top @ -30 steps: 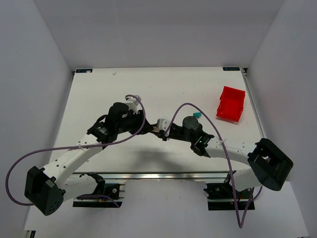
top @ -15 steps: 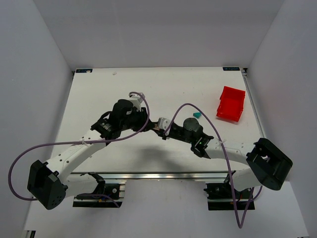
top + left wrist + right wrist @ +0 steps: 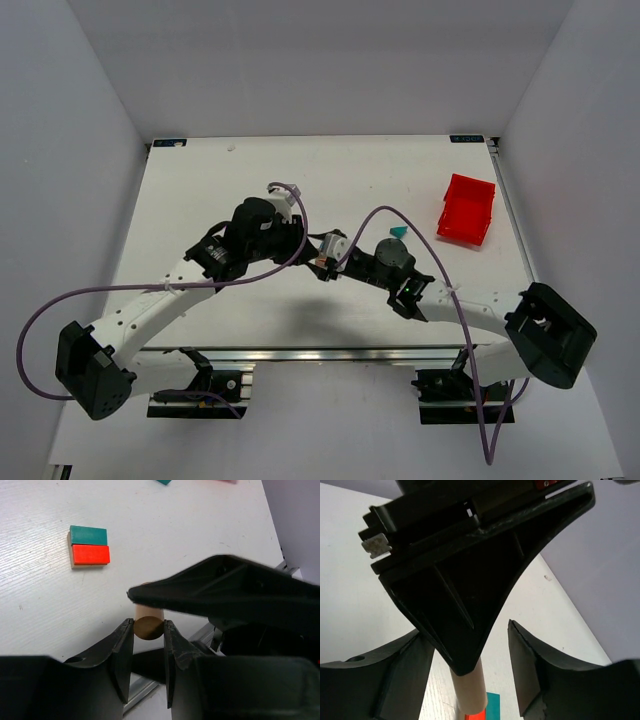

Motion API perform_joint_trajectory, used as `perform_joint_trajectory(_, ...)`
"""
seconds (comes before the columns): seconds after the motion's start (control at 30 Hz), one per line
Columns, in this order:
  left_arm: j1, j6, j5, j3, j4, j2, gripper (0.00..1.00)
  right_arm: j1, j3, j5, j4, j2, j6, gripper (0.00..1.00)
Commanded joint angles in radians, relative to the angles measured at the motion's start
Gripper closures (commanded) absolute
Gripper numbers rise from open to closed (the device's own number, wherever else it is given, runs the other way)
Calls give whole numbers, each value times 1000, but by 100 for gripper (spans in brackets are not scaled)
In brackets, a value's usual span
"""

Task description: Build the wood block tower

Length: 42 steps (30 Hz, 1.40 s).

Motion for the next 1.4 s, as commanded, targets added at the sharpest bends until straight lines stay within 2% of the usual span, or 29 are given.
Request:
perform_joint_trajectory(0.0, -9, 18, -15, 59, -56, 3, 100, 5, 28, -3, 28, -43, 10, 35)
perform_joint_trajectory(0.1, -9, 28, -55, 88, -102, 23, 100, 5, 33, 0, -16, -54, 9, 20)
perform_joint_trajectory(0.13, -9, 32, -73, 95, -113, 29, 100, 4, 31, 2, -25, -59, 5, 12)
perform_joint_trajectory(0.17, -9, 38, -82, 104, -136, 41, 100, 4, 29, 8, -48, -65, -5, 11)
perform_joint_trajectory(0.33, -9, 51, -161, 148, -196, 69, 100, 2, 23, 52, -209, -150, -5, 11)
perform_joint_trajectory(0.4, -9, 67, -201, 168, -199, 83, 100, 1, -3, 135, -286, -209, 62, 11)
perform_joint_trajectory(0.47, -9, 87, -220, 199, -204, 103, 100, 1, -29, 279, -344, -288, 145, 11)
perform_joint_trajectory(0.5, -9, 108, -225, 210, -210, 132, 100, -1, -52, 401, -419, -314, 232, 11)
perform_joint_trajectory(0.6, -9, 142, -221, 262, -214, 204, 100, -7, -43, 590, -588, -410, 340, 11)
perform_joint_trajectory(0.63, -9, 157, -219, 274, -210, 221, 100, -9, -29, 697, -715, -425, 391, 11)
perform_joint_trajectory(0.7, -9, 177, -207, 320, -213, 260, 100, -21, 31, 796, -841, -448, 462, 11)
perform_joint_trajectory(0.73, -9, 199, -199, 338, -217, 303, 100, -27, 52, 866, -975, -450, 535, 11)
perform_joint_trajectory(0.87, -12, 245, -179, 486, -323, 441, 100, -61, 123, 912, -1150, -438, 640, 11)
perform_joint_trajectory(1.1, -14, 288, -190, 708, -460, 613, 100, -165, 138, 876, -1167, -378, 628, 11)
perform_joint_trajectory(1.2, -18, 291, -191, 763, -516, 679, 100, -200, 128, 881, -1135, -330, 637, 11)
perform_joint_trajectory(1.37, -28, 283, -196, 803, -541, 701, 100, -243, 105, 795, -1049, -290, 602, 11)
